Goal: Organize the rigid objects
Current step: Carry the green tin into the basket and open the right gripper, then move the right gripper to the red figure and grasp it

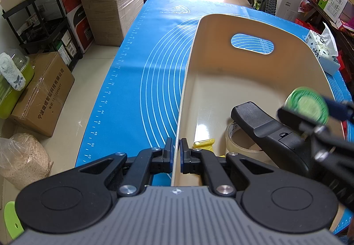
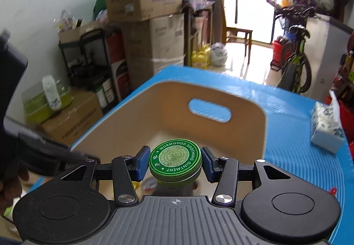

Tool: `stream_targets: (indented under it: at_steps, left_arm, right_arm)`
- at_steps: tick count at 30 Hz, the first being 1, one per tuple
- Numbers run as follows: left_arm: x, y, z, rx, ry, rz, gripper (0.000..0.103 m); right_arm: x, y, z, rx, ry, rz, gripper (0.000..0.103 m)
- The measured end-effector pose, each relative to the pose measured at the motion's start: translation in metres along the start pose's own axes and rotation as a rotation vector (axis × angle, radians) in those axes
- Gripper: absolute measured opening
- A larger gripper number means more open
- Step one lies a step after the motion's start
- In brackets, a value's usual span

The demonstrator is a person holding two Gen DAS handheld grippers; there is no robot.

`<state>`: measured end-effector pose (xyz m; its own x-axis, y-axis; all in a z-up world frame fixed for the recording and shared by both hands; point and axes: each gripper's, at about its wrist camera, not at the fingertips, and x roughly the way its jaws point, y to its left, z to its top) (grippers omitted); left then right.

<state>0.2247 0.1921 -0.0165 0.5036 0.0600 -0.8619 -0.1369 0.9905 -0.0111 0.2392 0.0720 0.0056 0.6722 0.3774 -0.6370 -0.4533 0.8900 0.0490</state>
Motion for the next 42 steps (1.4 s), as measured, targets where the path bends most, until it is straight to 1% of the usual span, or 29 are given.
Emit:
stream_targets:
  at_steps: [5,9,11,12,13,17,19,21,26,29,33,37,40,42]
  left_arm:
    - [0.0,0.0,0.0,0.0,0.0,0.0,0.007]
    - [0.0,0.0,0.0,0.001,0.0,0.001,0.007]
    - [0.0,0.0,0.0,0.002,0.0,0.001,0.007]
    - [0.0,0.0,0.0,0.002,0.0,0.001,0.007]
    - [0.0,0.0,0.0,0.001,0.0,0.001,0.007]
    - [0.0,0.0,0.0,0.003,0.0,0.003,0.007]
    - [0.0,0.0,0.0,0.002,0.0,0.002,0.007]
    - [0.0,0.0,0.0,0.001,0.0,0.002,0.007]
    - [0.0,0.0,0.001,0.003,0.0,0.004,0.007]
    - [0.0,0.0,0.001,0.004,0.0,0.005,0.007]
    - [0.0,0.0,0.001,0.004,0.0,0.005,0.007]
    - [0.0,0.0,0.001,0.004,-0.001,0.005,0.008]
    - [0.0,0.0,0.001,0.004,-0.001,0.005,0.008]
    - [0.0,-0.001,0.001,0.004,-0.001,0.005,0.008]
  right_arm:
    - [0.013,0.011,-0.009,-0.031,0.099,0.03,0.054]
    - [0.015,0.019,-0.015,-0.066,0.122,0.048,0.054]
    - [0.015,0.018,-0.015,-0.059,0.129,0.052,0.054]
    - [0.014,0.016,-0.015,-0.05,0.129,0.053,0.057]
    - [0.014,0.015,-0.015,-0.039,0.128,0.054,0.058]
    - [0.01,0.004,-0.013,-0.011,0.114,0.056,0.06]
    - [0.004,0.0,-0.012,-0.006,0.092,0.057,0.064]
    - [-0.001,-0.004,-0.011,0.003,0.069,0.055,0.066]
    - [-0.022,-0.023,-0.005,0.052,-0.005,0.03,0.067]
    - [-0.035,-0.037,-0.001,0.07,-0.055,-0.015,0.069]
    - [-0.047,-0.068,-0.006,0.113,-0.08,-0.097,0.07]
    - [-0.051,-0.104,-0.017,0.177,-0.069,-0.198,0.07]
    - [-0.049,-0.125,-0.031,0.191,-0.037,-0.279,0.071]
    - [-0.046,-0.136,-0.041,0.21,-0.016,-0.317,0.071]
